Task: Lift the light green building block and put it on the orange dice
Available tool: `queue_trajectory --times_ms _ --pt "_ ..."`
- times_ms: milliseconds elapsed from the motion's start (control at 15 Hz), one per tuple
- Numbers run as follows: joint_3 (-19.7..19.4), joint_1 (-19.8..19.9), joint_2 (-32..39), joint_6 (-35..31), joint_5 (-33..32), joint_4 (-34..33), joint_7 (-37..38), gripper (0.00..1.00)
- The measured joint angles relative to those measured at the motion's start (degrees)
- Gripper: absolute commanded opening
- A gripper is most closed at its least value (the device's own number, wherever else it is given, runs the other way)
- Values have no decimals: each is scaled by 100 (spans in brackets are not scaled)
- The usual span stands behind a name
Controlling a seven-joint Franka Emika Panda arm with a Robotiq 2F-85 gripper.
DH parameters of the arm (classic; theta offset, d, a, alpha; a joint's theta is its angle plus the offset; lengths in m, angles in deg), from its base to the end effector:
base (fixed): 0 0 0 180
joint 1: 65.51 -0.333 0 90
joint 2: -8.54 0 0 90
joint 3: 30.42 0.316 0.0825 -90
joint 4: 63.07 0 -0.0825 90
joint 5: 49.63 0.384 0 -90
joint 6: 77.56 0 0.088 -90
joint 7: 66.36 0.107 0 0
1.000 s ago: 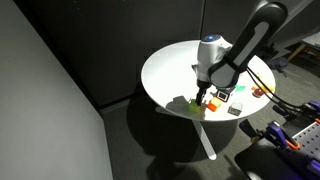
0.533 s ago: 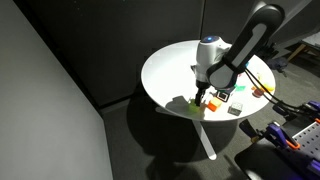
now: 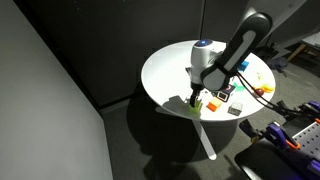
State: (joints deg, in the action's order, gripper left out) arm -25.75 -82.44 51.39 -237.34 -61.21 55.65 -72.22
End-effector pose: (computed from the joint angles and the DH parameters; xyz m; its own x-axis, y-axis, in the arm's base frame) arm 0.5159 0.2172 0.0622 0.7965 0.6041 -0.0260 0.6044 -0.7966 0.0068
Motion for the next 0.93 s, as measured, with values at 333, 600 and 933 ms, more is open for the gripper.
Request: queue_trajectory --times_ms 333,600,933 --pt "-22 -139 343 0 -30 -270 0 100" --pt "-110 -238 542 0 -38 -458 0 100" --pt "-197 -244 688 0 -38 -627 1 49"
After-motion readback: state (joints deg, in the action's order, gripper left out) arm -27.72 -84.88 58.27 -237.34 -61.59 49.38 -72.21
